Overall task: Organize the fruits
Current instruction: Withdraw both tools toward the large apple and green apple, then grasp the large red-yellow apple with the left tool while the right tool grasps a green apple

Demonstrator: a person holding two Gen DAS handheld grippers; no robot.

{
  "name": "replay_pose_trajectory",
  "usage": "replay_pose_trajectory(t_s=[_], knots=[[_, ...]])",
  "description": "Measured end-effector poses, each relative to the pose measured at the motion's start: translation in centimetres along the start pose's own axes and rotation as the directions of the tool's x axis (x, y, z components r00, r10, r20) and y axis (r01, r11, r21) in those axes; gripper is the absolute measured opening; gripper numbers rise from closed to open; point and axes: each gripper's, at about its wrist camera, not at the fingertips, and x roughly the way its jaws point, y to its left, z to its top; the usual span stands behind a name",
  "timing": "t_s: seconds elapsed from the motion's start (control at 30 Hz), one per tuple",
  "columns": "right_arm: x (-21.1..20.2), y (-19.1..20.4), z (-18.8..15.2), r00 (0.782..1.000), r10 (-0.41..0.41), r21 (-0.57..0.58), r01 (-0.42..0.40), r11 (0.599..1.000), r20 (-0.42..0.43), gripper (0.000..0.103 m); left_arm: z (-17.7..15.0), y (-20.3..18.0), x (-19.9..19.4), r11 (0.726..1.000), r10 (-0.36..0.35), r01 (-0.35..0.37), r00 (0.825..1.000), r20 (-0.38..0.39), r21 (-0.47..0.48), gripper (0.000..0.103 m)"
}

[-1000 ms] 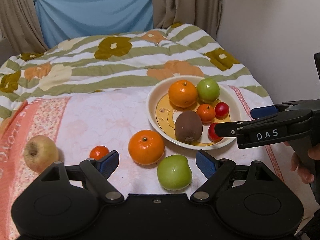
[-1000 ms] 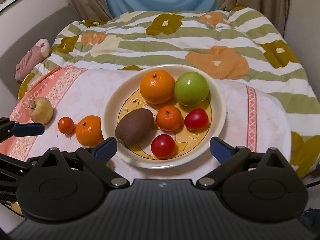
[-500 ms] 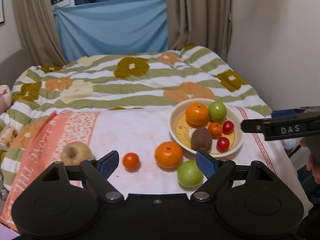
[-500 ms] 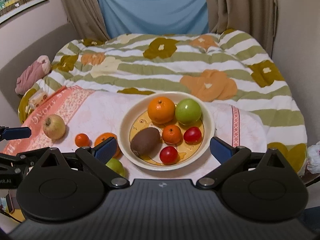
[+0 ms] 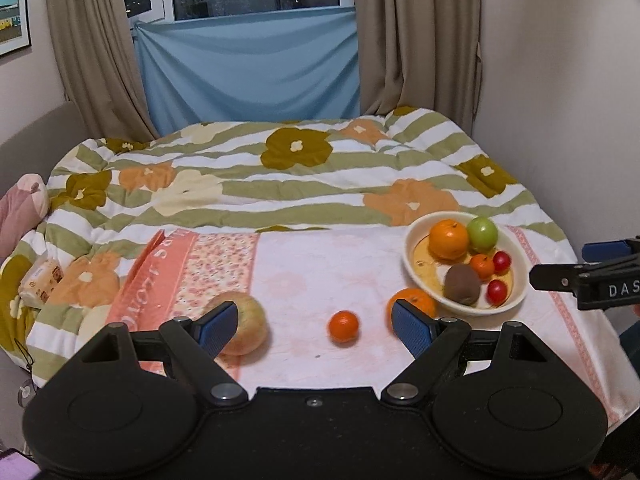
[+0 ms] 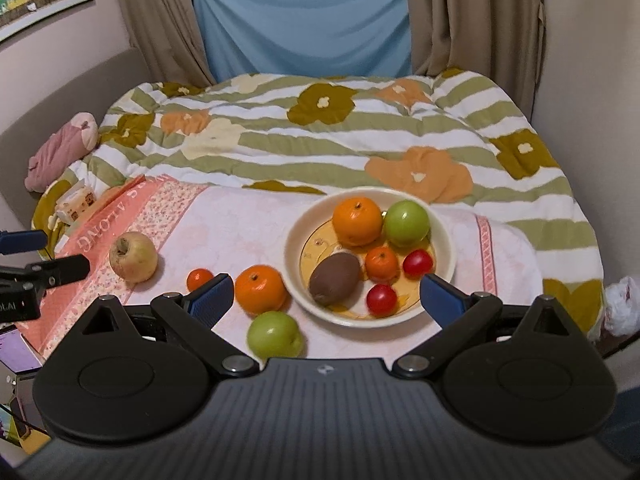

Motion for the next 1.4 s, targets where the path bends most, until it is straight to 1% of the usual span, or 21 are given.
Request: replay_pose_trajectory(t_s=[0.3, 0.43, 0.63, 0.73, 0.87, 1.03, 1.17, 1.23, 1.37, 1.4], knots=[[0.9, 4.8, -1.4, 0.996, -0.079, 0.068, 0.081, 0.994, -0.026, 0.103, -0.9, 4.9, 1.7, 0.998, -0.031, 0.032, 0.999, -0.032, 0.050, 0.087], [1.6, 6.3, -2.2, 0.991, -0.124, 0.098, 0.127, 0.987, -0.041, 0.103, -1.5, 6.5, 3.3, 0.996, -0.036, 0.039, 0.998, -0.042, 0.084, 0.088], [4.3, 8.2, -4.0, 0.979, -0.183, 0.137, 0.194, 0.972, -0.088, 0.103, -2.4, 8.5, 7.2, 0.991, -0.060, 0.068, 0.996, -0.071, 0.112, 0.094], [5.9, 8.8, -4.9, 0.972, -0.208, 0.147, 0.222, 0.964, -0.106, 0.103, -2.9, 9.0, 9.4, 0.984, -0.085, 0.097, 0.993, -0.085, 0.147, 0.095], [8.0, 9.2, -5.9, 0.965, -0.230, 0.176, 0.249, 0.952, -0.123, 0.103, -3.3, 9.3, 12.1, 0.975, -0.083, 0.099, 0.993, -0.090, 0.200, 0.095], [10.2, 9.4, -6.5, 0.955, -0.269, 0.177, 0.289, 0.941, -0.128, 0.103, -3.4, 9.8, 14.7, 0.972, -0.100, 0.117, 0.990, -0.096, 0.204, 0.095], [11.4, 9.3, -6.6, 0.952, -0.278, 0.187, 0.298, 0.936, -0.125, 0.103, -3.3, 9.9, 16.1, 0.969, -0.124, 0.144, 0.986, -0.107, 0.201, 0.095], [12.0, 9.3, -6.7, 0.949, -0.284, 0.185, 0.306, 0.934, -0.134, 0.103, -3.3, 9.8, 16.7, 0.965, -0.134, 0.157, 0.984, -0.118, 0.209, 0.094], [12.7, 9.2, -6.7, 0.948, -0.287, 0.184, 0.310, 0.933, -0.140, 0.103, -3.5, 9.6, 17.4, 0.958, -0.164, 0.190, 0.977, -0.136, 0.216, 0.080], [12.8, 9.2, -6.7, 0.947, -0.289, 0.185, 0.311, 0.932, -0.139, 0.103, -3.5, 9.6, 17.5, 0.957, -0.164, 0.191, 0.977, -0.134, 0.218, 0.079]])
